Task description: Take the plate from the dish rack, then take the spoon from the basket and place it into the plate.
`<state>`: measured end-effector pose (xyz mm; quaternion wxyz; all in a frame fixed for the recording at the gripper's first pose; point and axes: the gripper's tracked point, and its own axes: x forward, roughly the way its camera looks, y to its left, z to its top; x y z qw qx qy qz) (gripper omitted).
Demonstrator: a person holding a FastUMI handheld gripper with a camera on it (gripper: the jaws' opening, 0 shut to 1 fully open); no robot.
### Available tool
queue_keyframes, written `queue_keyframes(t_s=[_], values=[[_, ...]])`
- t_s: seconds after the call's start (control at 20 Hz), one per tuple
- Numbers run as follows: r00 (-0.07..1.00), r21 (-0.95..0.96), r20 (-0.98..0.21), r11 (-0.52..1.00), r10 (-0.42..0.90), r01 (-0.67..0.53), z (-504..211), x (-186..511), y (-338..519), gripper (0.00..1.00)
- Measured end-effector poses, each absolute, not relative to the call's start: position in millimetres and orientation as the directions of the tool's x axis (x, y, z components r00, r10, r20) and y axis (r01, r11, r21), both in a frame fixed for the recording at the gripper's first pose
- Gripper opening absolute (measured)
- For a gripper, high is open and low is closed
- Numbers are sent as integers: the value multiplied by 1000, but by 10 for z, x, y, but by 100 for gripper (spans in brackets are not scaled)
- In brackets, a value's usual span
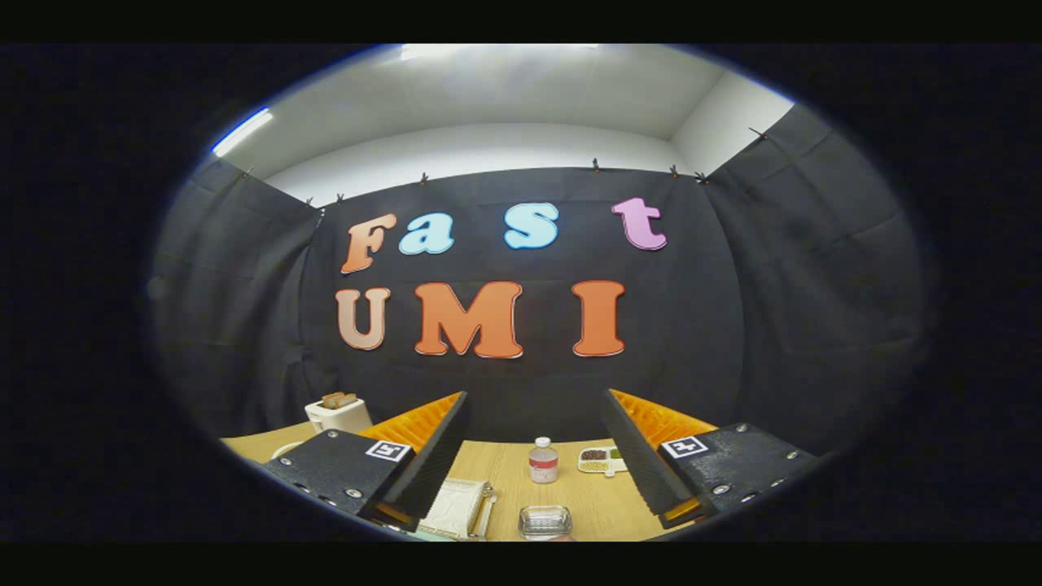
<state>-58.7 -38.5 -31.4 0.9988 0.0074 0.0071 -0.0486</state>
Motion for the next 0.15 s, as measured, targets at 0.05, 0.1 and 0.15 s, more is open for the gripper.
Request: queue_keyframes(t_s=[0.05,0.1,0.15], values=[[995,20,-5,995,-98,98,-272,-588,-389,96],[995,27,9,995,-100,100,-234,-598,-390,96],[995,32,27,995,-100,99,-181,-591,-395,97]])
